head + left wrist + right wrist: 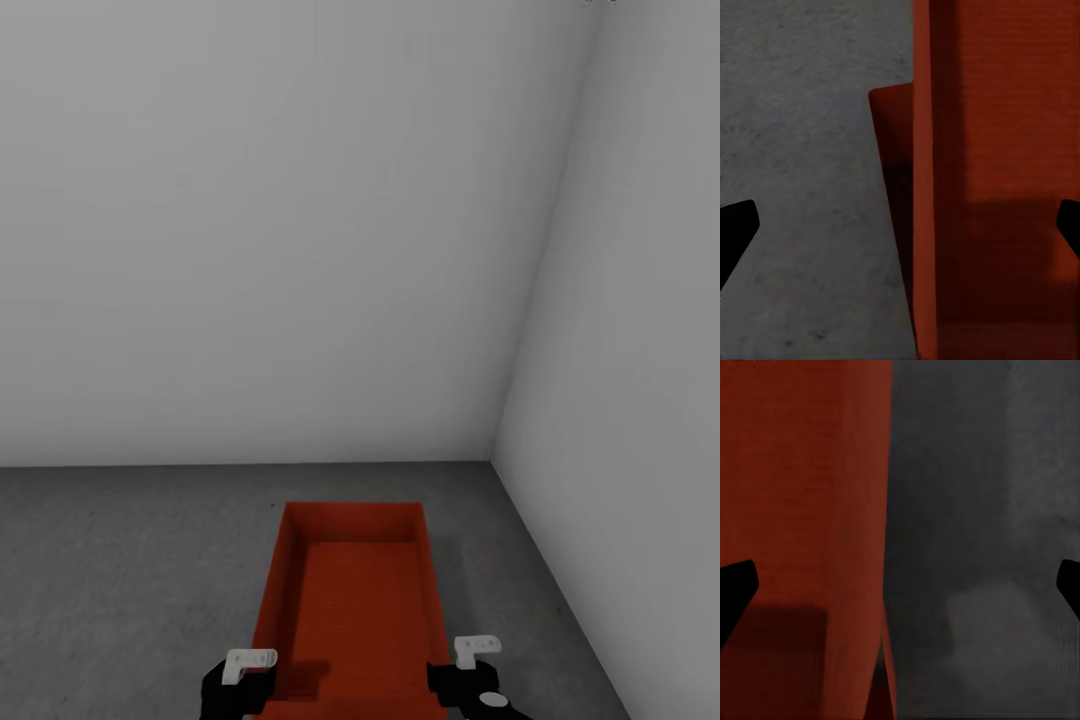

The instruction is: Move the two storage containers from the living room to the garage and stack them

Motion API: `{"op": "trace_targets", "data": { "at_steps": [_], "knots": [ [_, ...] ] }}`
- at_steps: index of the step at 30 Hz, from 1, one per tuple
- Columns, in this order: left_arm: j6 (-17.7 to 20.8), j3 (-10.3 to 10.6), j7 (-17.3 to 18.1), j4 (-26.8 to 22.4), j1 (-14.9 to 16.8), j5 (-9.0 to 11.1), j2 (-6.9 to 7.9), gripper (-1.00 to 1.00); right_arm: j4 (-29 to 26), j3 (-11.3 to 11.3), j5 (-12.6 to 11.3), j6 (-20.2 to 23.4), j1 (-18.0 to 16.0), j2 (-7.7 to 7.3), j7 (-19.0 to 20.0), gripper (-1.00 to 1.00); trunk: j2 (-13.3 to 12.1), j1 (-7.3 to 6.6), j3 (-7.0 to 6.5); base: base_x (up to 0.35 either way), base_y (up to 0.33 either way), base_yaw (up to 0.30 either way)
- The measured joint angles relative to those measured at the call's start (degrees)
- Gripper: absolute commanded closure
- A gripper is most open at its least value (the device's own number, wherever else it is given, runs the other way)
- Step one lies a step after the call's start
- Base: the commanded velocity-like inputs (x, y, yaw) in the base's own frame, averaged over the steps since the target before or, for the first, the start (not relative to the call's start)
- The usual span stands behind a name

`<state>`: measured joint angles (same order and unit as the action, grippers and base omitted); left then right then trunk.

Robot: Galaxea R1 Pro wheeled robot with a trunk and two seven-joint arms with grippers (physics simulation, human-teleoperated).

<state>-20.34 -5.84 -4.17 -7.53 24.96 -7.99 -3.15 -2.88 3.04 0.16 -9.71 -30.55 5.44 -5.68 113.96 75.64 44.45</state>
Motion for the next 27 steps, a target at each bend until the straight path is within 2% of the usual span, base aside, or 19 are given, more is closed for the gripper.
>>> {"op": "trace_targets", "data": {
  "at_steps": [7,23,27],
  "knots": [
    [0.0,0.4,0.0,0.4,0.0,0.2,0.01,-1.00,0.0,0.0,0.0,0.0,0.0,0.00,0.0,-1.00,-2.8,-1.53,-1.25,0.000,0.000,0.000],
    [0.0,0.4,0.0,0.4,0.0,0.2,-0.02,-1.00,0.0,0.0,0.0,0.0,0.0,0.00,0.0,-1.00,-2.8,-1.53,-1.25,0.000,0.000,0.000],
    [0.0,0.4,0.0,0.4,0.0,0.2,-0.01,-1.00,0.0,0.0,0.0,0.0,0.0,0.00,0.0,-1.00,-4.4,-2.40,-1.96,0.000,0.000,0.000]
  ]
}}
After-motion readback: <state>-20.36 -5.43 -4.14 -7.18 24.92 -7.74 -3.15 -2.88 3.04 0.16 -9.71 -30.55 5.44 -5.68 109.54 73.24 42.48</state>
